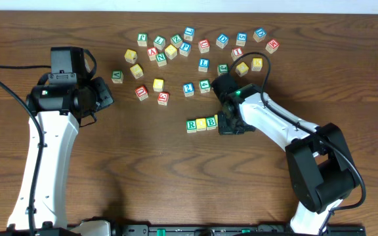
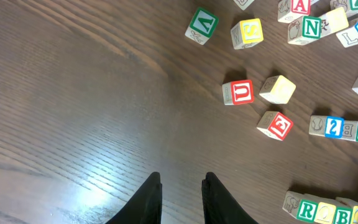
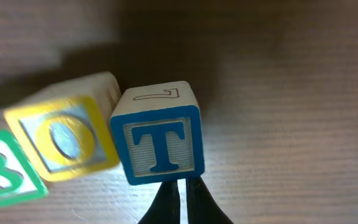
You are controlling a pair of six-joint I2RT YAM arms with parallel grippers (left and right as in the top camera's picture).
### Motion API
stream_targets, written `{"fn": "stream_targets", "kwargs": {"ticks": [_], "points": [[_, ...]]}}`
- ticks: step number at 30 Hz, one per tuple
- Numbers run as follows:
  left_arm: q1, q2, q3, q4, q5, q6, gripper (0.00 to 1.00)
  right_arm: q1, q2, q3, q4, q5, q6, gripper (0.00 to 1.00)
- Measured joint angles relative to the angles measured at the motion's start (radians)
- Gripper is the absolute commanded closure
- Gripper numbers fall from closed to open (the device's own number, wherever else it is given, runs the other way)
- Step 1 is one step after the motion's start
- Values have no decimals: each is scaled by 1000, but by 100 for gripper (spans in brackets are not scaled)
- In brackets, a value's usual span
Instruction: Spell out ROBOT
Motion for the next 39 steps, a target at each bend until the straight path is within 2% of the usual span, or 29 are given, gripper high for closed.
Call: {"fn": "stream_targets", "kwargs": {"ticks": [16, 24, 32, 39], "points": [[0, 0, 0, 0, 0, 0, 78, -4, 0, 11, -22, -2, -4, 99], [0, 0, 0, 0, 0, 0, 78, -5, -26, 152, -122, -9, -20, 98], [0, 0, 0, 0, 0, 0, 78, -5, -55, 174, -21, -18, 4, 99], [0, 0, 0, 0, 0, 0, 78, -5, 11, 174, 64, -23, 23, 99]]}}
